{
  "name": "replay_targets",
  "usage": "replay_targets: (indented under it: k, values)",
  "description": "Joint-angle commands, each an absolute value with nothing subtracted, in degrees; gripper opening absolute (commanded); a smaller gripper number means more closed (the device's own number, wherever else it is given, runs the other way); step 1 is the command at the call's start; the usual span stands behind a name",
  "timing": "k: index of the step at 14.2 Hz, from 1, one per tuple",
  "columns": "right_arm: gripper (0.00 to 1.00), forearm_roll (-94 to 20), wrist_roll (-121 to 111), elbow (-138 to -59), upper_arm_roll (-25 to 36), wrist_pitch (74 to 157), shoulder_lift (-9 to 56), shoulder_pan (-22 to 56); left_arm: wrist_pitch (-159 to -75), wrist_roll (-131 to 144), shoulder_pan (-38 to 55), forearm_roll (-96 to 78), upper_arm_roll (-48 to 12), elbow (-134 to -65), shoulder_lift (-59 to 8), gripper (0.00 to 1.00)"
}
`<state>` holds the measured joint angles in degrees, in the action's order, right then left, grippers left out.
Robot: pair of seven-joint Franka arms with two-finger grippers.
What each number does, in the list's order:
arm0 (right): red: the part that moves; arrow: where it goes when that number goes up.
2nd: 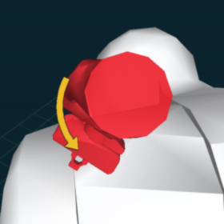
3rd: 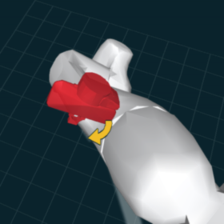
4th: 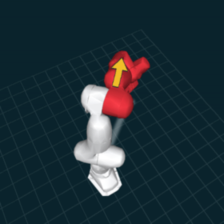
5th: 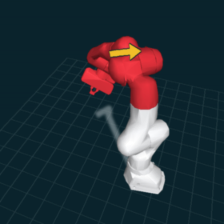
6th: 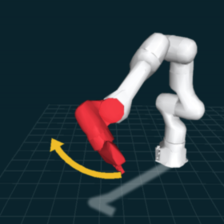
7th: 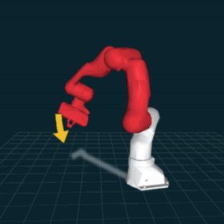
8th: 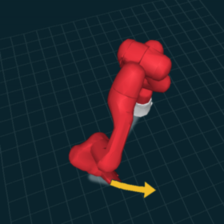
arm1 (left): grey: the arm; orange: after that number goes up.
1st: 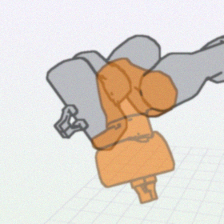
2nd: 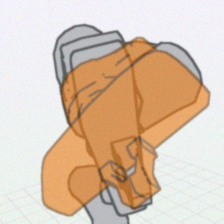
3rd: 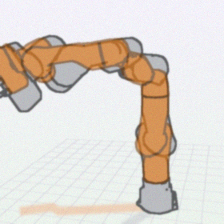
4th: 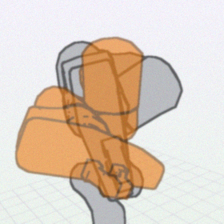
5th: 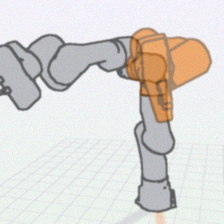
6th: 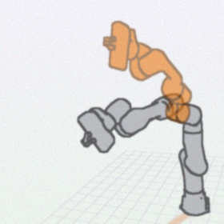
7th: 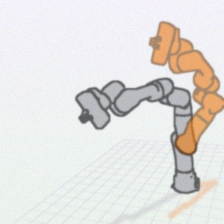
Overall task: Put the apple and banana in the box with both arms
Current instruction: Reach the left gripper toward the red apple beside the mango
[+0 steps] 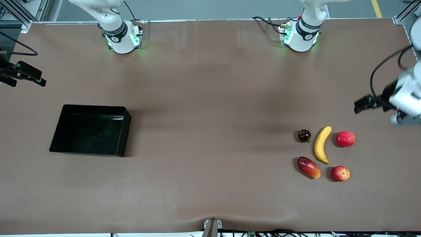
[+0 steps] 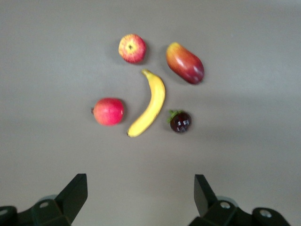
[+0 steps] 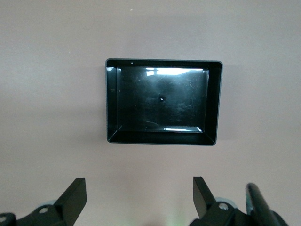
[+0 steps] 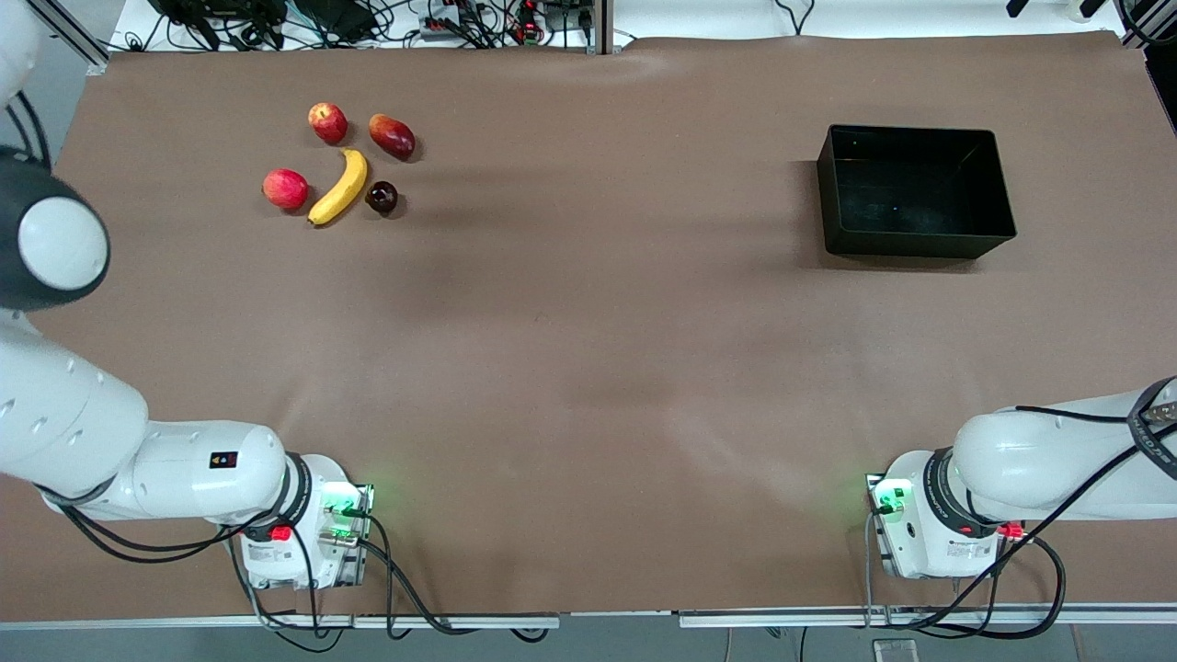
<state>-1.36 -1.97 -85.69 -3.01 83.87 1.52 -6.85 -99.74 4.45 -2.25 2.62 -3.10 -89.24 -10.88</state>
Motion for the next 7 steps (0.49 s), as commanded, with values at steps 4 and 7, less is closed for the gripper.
replay_targets:
  k: [4,7]
  values:
    - [1.0,-0.8,-3.0,-84.3,-3.3,86.7,8.8,-11.8,-111.8,3.3,-3.7,4.8,-3.3,-87.0,-23.5,1.0]
    - [1.0,-0.9,-2.9,-84.8,-3.3,93.5,12.2,-13.0,-120.7,3.3,-5.2,10.4,-3.3,-86.7,-30.8,1.0]
